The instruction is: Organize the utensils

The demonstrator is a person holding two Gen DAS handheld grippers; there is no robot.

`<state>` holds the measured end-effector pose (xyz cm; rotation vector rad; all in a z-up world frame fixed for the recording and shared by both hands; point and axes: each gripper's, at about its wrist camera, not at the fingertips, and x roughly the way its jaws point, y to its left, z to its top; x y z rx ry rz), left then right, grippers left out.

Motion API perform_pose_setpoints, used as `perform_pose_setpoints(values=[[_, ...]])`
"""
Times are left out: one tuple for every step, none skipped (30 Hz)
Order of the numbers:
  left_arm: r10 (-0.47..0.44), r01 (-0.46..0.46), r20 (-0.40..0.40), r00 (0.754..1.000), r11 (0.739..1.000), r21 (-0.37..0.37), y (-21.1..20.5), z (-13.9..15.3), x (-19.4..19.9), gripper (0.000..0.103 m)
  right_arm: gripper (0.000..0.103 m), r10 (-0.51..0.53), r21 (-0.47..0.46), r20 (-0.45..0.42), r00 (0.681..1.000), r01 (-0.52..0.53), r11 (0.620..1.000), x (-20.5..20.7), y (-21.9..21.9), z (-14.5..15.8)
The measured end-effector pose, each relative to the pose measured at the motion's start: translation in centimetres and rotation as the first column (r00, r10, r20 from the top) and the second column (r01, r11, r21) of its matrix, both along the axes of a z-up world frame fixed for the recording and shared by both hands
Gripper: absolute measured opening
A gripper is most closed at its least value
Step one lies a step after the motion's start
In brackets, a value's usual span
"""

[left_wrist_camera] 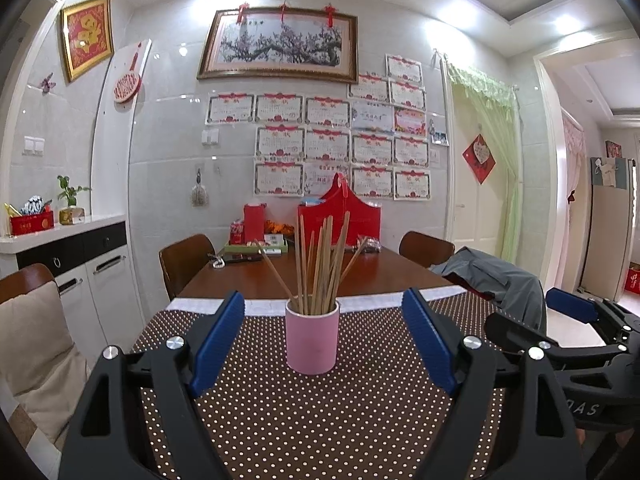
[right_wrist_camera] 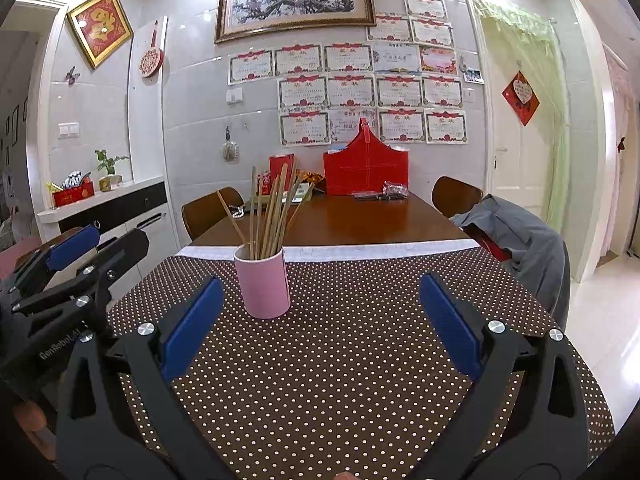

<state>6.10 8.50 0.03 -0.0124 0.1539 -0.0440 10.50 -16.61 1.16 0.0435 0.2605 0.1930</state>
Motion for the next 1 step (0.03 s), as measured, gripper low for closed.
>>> perform_pose_setpoints(values=[[0.005, -0.005, -0.012, 1.0, 1.0, 0.003, 0.03, -0.12, 0.23, 0.08, 0.096, 0.007, 0.002, -0.014, 1.0, -0.007, 1.0, 0.48, 0.05, -0.13]])
